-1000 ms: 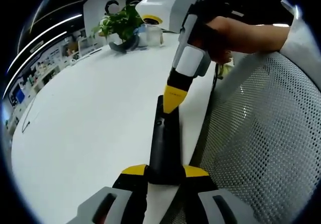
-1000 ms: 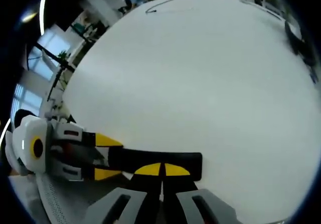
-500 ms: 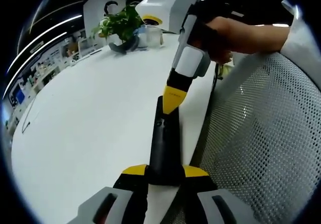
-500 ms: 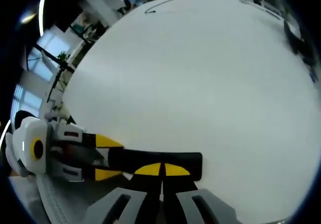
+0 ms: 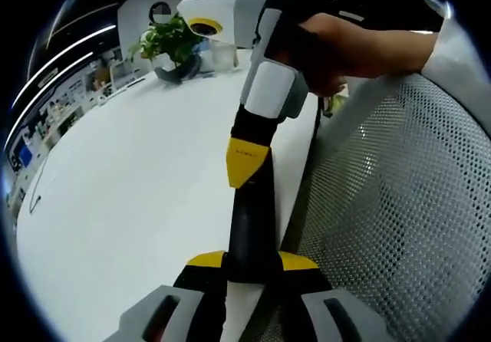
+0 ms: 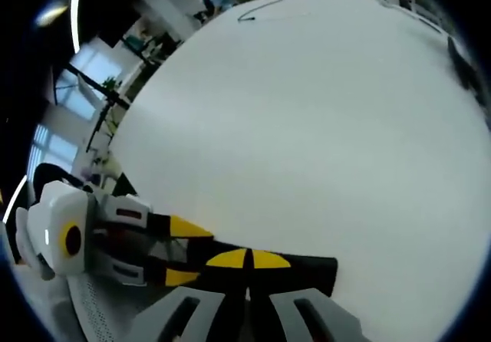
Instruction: Press the specified remote control buttons in sequence, fully releasing each button before pressing the next.
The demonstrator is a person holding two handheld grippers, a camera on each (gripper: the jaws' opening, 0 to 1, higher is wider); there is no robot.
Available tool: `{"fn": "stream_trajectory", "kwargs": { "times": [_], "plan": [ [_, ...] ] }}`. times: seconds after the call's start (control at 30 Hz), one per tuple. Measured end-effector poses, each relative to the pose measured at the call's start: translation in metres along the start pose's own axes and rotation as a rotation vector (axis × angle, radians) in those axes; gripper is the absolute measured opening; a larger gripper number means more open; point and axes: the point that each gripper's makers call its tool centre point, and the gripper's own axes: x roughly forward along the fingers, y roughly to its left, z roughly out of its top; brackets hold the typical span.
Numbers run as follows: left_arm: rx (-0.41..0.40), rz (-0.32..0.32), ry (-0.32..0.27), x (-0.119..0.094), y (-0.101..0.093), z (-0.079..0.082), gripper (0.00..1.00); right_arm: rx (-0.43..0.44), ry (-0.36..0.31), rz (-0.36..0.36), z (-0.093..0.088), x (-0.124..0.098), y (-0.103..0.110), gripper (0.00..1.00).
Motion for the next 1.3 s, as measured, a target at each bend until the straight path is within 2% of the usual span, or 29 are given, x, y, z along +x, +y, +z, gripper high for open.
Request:
{"fn": "stream_trajectory", "kwargs": {
  "times": [0.17, 0.3, 0.83, 1.07, 1.1, 1.23, 1.3],
  "plan": [
    [0.004, 0.0, -0.003, 0.0, 0.0, 0.0, 0.24, 0.015, 0.013, 0.009, -0.002, 0.002, 0.0, 0.0],
    [0.006, 0.0, -0.006, 0.0, -0.001, 0.0, 0.24, -0.002, 0.039, -0.013, -0.006, 0.005, -0.002, 0.0],
    [0.0, -0.005, -0.018, -0.001, -0.001, -0.001, 0.24, 0.013, 0.017, -0.023, -0.003, 0.007, -0.003, 0.0],
    [0.004, -0.003, -0.018, -0.001, 0.0, -0.001, 0.24, -0.034, -0.018, -0.051, 0.003, 0.009, -0.005, 0.0],
    [0.004, -0.003, -0.017, 0.0, 0.0, 0.0, 0.24, -0.039, -0.007, -0.047, 0.002, 0.009, -0.003, 0.0],
    [0.002, -0.002, -0.016, 0.0, 0.001, 0.0, 0.24, -0.016, 0.001, -0.043, 0.002, 0.007, -0.004, 0.0],
    [0.0, -0.002, -0.015, 0.0, 0.002, 0.0, 0.24, 0.009, -0.021, -0.033, 0.005, 0.002, -0.005, 0.0]
  ]
}}
